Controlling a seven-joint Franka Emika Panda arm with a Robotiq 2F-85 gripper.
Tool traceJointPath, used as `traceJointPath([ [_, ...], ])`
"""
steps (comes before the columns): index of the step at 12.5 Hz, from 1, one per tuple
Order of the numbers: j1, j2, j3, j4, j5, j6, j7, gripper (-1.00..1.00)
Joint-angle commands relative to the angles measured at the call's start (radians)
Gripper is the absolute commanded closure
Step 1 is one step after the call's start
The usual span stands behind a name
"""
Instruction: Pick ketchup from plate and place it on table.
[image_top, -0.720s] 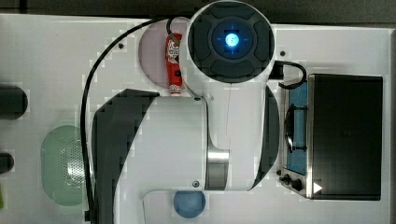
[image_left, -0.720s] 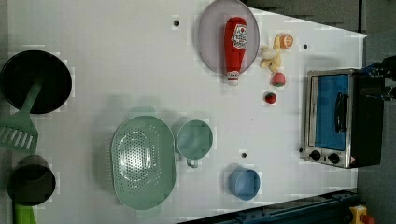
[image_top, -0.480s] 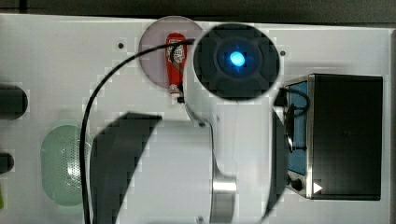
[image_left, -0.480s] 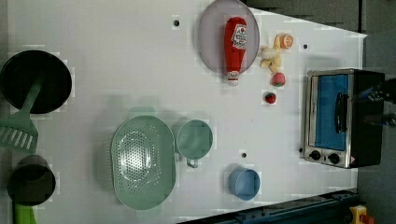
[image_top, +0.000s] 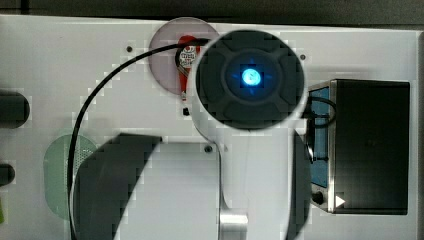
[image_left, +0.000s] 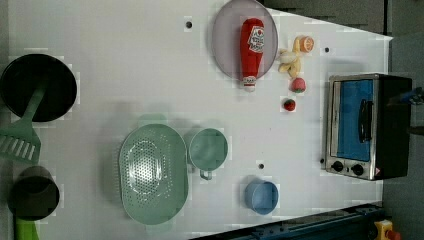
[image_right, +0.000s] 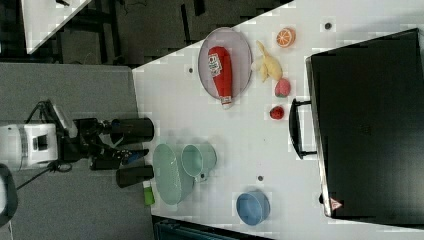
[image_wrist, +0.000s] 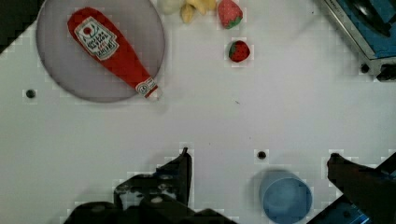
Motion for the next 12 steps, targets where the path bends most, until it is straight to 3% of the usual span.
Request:
traceJointPath([
  [1,-0.010,0.131,0.035,-0.010,0.002,0.011,-0.018,-1.00],
  [4,-0.003,0.223,0.064,-0.009,0.002,0.090,-0.069,-1.00],
  [12,0.024,0.479,0.085,-0.005,0.001,0.422,-0.468,-1.00],
])
